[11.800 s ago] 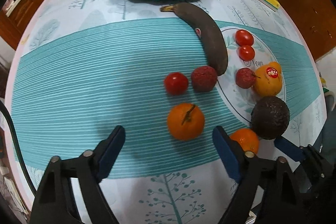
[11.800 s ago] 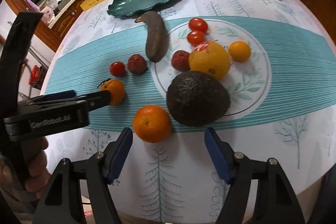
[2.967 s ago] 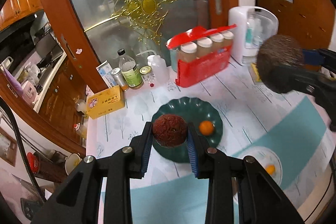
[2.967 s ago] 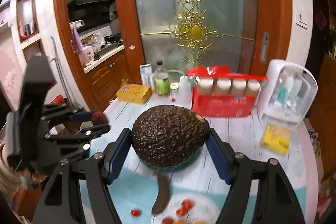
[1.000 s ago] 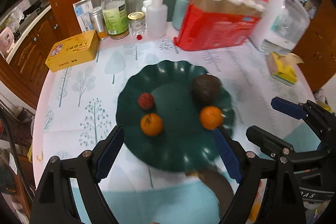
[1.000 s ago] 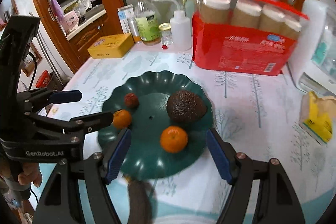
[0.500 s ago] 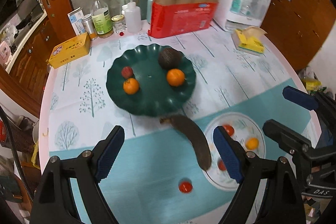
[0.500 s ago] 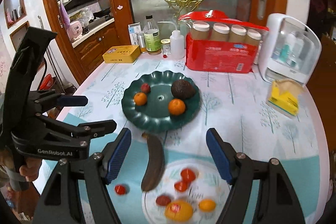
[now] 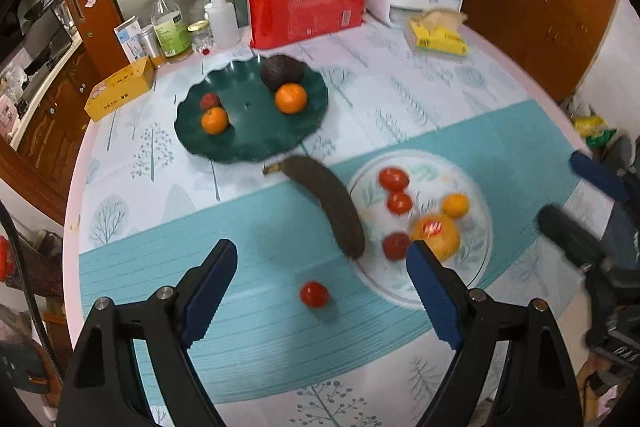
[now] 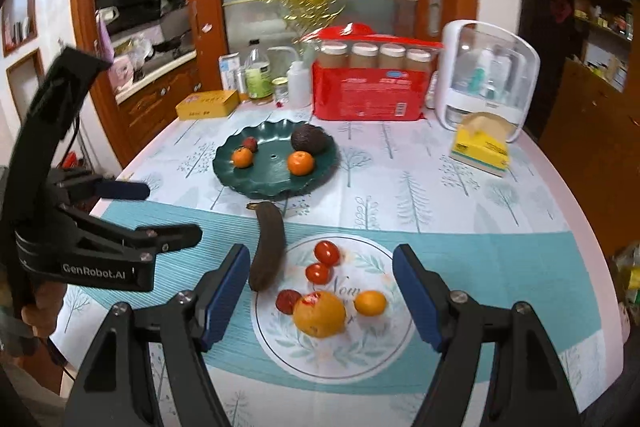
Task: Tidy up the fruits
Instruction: 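Move both tools back toward the white plate and loose tomato, then grasp the red tomato with the left tool while the right tool grasps the grapefruit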
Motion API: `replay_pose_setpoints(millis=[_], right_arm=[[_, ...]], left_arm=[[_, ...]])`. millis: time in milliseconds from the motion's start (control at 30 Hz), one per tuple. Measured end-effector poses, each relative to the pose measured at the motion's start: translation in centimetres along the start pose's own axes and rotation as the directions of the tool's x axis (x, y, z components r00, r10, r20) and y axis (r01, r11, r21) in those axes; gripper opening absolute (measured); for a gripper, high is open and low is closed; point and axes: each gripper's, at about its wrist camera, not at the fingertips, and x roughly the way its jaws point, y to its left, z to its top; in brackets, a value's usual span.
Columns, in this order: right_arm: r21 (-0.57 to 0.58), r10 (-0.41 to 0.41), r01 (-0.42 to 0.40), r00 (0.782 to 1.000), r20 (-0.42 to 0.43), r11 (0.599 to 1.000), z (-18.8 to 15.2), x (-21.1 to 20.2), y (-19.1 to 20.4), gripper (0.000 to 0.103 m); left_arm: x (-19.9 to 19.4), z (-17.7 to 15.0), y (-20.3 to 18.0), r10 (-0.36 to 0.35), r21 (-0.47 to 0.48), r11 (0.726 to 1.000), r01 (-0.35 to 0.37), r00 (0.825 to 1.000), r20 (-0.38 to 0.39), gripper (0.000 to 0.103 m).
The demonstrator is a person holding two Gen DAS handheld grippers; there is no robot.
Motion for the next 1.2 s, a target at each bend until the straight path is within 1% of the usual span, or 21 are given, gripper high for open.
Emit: replay_pose_setpoints(millis=[67, 233, 333, 433, 500, 633, 667, 733, 800, 967, 1033, 1133, 1200], right_arm=[[0.005, -0.007, 0.007, 1.0, 0.009, 1.0, -1.0, -0.4, -0.4, 0.074], [0.044, 0.004, -0.005, 1.0, 0.008, 0.999, -3.9, 0.1, -1.4, 0.074], [0.053, 0.012, -0.01, 0.999, -0.05, 0.999, -5.5, 1.7, -1.5, 0.074], [0.053, 0.022, -0.015, 0.992, -0.127, 0.998, -6.9, 3.6, -1.5, 0.074], [0.056, 0.024, -0.015, 0.987, -0.157, 0.998, -7.6, 4.7, -1.5, 0.074], [0.063, 0.03, -0.018, 0.982, -0.185, 0.998, -8.3, 6.1, -1.4, 0.074], [0.069, 0.037, -0.024, 0.981, -0.19, 0.997, -8.3, 6.5, -1.4, 0.074], [0.065, 0.036, -0.024, 0.981, -0.192, 0.998, -8.1, 7.0, -1.3, 0.074], [0.055, 0.037, -0.027, 0.98, -0.195, 0.998, -7.7, 7.9, -1.2, 0.074], [0.031, 0.047, -0.041, 0.971, -0.233, 0.999, -7.2, 10.1, -1.0, 0.074], [0.014, 0.048, -0.046, 0.967, -0.252, 0.999, -7.2, 10.9, -0.9, 0.074], [-0.007, 0.064, -0.068, 0.962, -0.267, 0.998, -7.2, 11.8, -0.7, 0.074], [-0.023, 0.063, -0.073, 0.959, -0.277, 0.997, -7.3, 12.4, -0.6, 0.074]], left_arm=[[0.9, -0.9, -0.3, 0.006, -0.004, 1.0, -0.006, 1.0, -0.017, 0.086], [3.4, -2.9, 0.7, 0.014, -0.059, 0.998, -0.018, 0.997, -0.07, 0.086], [5.0, -4.1, 1.5, 0.024, -0.086, 0.996, -0.033, 0.994, -0.109, 0.086], [6.3, -5.2, 1.9, 0.044, -0.095, 0.994, -0.056, 0.99, -0.133, 0.086], [7.0, -5.8, 2.1, 0.037, -0.099, 0.994, -0.052, 0.989, -0.147, 0.086], [8.8, -6.8, 2.5, 0.011, -0.125, 0.992, -0.034, 0.985, -0.174, 0.085], [9.1, -6.9, 2.5, 0.006, -0.133, 0.991, -0.03, 0.984, -0.177, 0.084], [9.7, -7.0, 2.6, -0.009, -0.146, 0.989, -0.018, 0.984, -0.18, 0.075], [10.3, -7.0, 2.7, -0.023, -0.155, 0.988, -0.005, 0.983, -0.183, 0.069], [10.9, -6.9, 2.8, -0.033, -0.164, 0.986, 0.005, 0.986, -0.166, 0.06], [10.9, -6.7, 2.5, -0.03, -0.151, 0.989, 0.006, 0.987, -0.157, 0.051], [11.1, -6.5, 2.3, -0.023, -0.14, 0.99, 0.001, 0.988, -0.15, 0.05], [11.2, -6.3, 2.4, -0.031, -0.155, 0.988, 0.008, 0.989, -0.147, 0.05]])
